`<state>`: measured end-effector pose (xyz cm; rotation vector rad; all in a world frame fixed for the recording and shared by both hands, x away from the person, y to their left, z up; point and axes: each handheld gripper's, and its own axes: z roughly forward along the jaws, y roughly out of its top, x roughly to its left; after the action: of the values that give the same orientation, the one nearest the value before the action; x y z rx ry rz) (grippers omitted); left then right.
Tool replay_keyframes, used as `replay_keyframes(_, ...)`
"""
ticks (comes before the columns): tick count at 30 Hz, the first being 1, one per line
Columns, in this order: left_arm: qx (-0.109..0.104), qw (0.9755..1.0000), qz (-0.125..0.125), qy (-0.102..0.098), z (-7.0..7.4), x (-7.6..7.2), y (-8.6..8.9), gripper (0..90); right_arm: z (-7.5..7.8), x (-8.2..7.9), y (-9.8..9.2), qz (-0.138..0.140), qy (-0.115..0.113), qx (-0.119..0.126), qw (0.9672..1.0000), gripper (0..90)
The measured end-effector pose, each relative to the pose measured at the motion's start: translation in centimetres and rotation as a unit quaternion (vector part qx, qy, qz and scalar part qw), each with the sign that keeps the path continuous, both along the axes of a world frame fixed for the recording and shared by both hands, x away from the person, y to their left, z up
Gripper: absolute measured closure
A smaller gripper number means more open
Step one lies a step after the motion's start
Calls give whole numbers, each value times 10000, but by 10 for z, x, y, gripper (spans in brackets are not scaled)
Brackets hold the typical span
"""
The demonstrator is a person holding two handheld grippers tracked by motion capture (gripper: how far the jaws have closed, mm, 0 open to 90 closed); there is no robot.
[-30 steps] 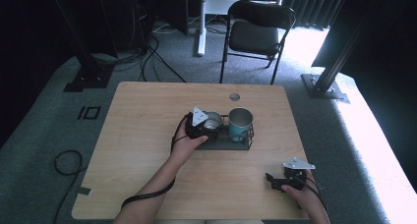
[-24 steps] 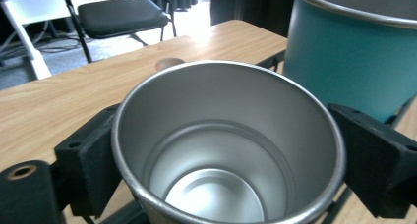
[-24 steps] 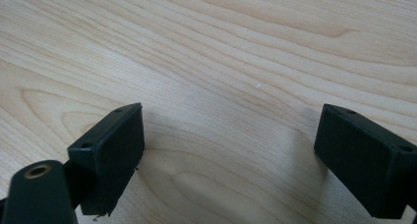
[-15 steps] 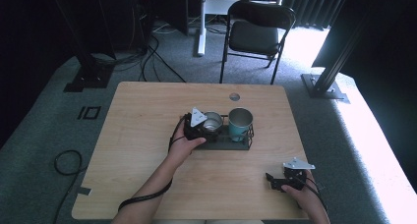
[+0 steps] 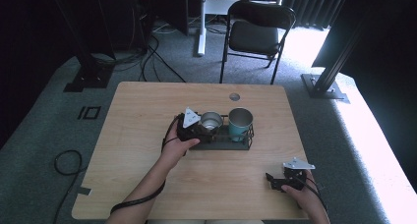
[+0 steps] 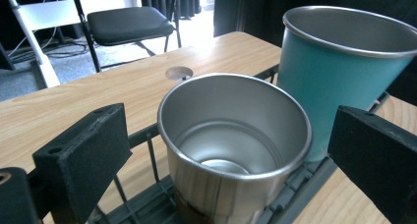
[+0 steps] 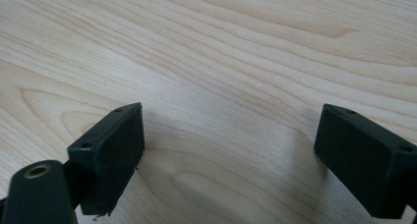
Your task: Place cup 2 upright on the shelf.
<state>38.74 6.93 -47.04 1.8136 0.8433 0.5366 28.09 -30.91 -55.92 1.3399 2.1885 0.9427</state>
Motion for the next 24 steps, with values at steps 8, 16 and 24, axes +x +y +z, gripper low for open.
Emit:
replay_keyframes(8,-21,10000,57,-16,5,-5,17,28,0,0,0,0,-1,-1,10000,112)
replay_keyframes(16,-41,9995,301,0,6,-6,36,29,0,0,0,2,-3,-4,10000,112)
replay_keyframes(24,49,9990,439,14,6,-6,52,29,0,0,0,0,0,-2,10000,112)
